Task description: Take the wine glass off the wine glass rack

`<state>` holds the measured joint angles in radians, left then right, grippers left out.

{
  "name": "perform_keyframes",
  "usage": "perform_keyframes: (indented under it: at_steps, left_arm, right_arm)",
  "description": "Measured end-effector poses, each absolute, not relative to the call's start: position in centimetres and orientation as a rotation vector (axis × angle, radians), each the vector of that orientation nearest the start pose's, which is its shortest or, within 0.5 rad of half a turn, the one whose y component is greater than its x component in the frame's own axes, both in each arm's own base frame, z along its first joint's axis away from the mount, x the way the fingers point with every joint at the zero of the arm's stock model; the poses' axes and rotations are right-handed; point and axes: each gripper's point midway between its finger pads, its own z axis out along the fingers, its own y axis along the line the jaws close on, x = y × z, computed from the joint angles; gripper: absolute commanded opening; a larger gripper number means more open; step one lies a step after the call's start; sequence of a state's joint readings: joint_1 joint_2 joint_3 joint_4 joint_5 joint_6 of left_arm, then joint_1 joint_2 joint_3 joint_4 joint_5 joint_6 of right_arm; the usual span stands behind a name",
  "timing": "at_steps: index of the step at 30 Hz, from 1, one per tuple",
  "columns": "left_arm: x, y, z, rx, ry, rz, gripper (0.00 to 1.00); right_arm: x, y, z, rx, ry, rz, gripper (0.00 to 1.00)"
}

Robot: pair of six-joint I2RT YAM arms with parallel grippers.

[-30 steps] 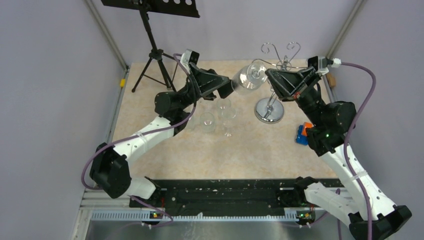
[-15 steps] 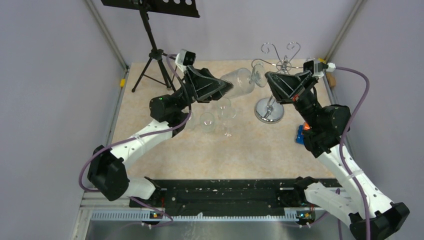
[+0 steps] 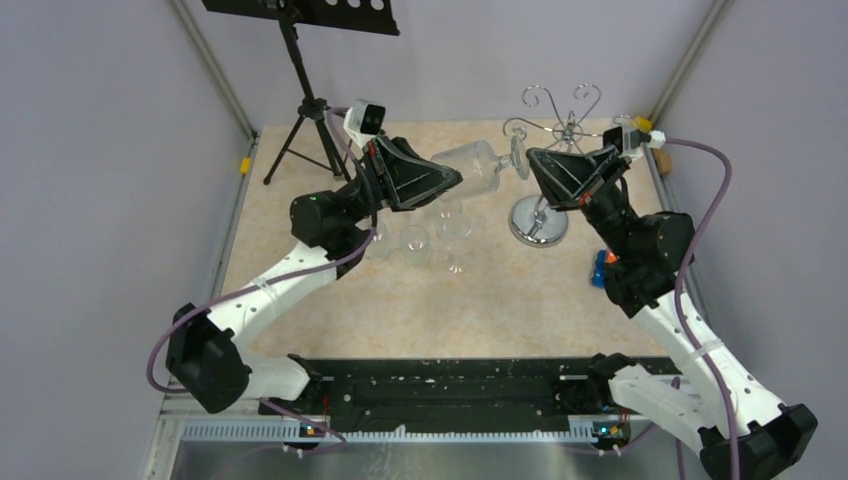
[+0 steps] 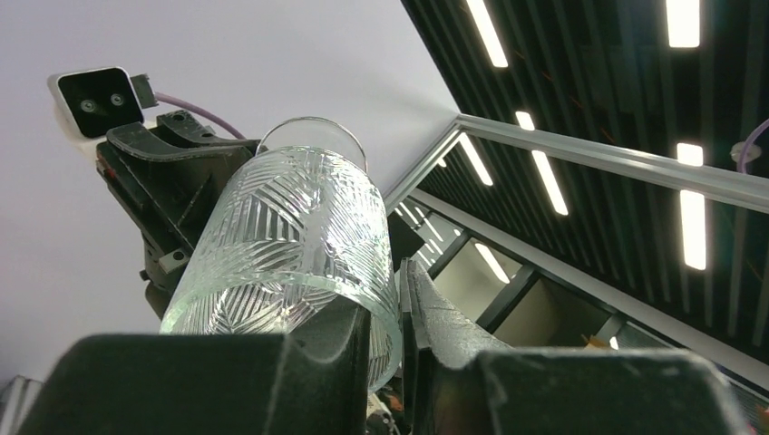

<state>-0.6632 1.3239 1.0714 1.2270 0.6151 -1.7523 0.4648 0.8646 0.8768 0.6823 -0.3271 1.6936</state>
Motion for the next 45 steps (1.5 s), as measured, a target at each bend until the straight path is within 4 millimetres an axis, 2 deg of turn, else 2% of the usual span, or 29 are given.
perform_keyframes:
  at_steps: [3, 6, 9, 15, 18, 22, 25, 27, 29, 32, 36, 40, 45]
  left_arm:
    - [16.0, -29.8, 52.9, 0.296, 1.094, -2.36, 0.0]
    - [16.0, -30.1, 52.3, 0.316, 1.152, -2.266, 0.0]
    - [16.2, -30.2, 51.3, 0.326, 1.228, -2.138, 0.0]
    - [18.0, -30.5, 48.8, 0.345, 1.419, -1.819, 0.0]
    - [19.1, -30.5, 46.7, 0.362, 1.532, -1.666, 0.0]
    - [20.2, -30.6, 41.6, 0.376, 1.733, -1.479, 0.0]
    - [20.5, -30.6, 36.8, 0.397, 1.907, -1.334, 0.0]
    - [20.4, -30.3, 34.3, 0.414, 1.997, -1.25, 0.0]
    - [20.2, -29.8, 32.4, 0.438, 2.064, -1.178, 0.0]
    - [20.0, -28.9, 31.0, 0.468, 2.111, -1.1, 0.0]
    - [20.3, -27.3, 29.6, 0.481, 2.158, -0.967, 0.0]
    - [21.3, -24.5, 28.0, 0.427, 2.212, -0.76, 0.0]
    - [23.4, -18.7, 25.6, 0.248, 2.297, -0.439, 0.0]
  right_arm:
    - [19.6, 20.4, 52.3, 0.317, 1.114, 2.081, 0.3]
    - [20.0, 19.9, 51.8, 0.344, 1.122, 2.0, 0.55]
    - [20.0, 19.1, 51.3, 0.366, 1.138, 1.893, 0.67]
    - [20.7, 16.7, 49.5, 0.401, 1.207, 1.57, 0.68]
    - [21.3, 15.3, 48.7, 0.405, 1.258, 1.385, 0.67]
    - [21.6, 13.6, 47.2, 0.403, 1.313, 1.196, 0.67]
    - [21.4, 12.6, 45.7, 0.395, 1.355, 1.098, 0.67]
    - [21.1, 12.0, 45.3, 0.389, 1.364, 1.055, 0.66]
    - [20.7, 11.5, 45.1, 0.383, 1.363, 1.028, 0.66]
    - [20.4, 10.8, 44.9, 0.381, 1.361, 0.989, 0.66]
    - [20.5, 10.1, 44.0, 0.389, 1.382, 0.928, 0.66]
    - [20.5, 9.5, 43.5, 0.383, 1.409, 0.868, 0.67]
    - [20.2, 8.8, 43.3, 0.367, 1.409, 0.813, 0.68]
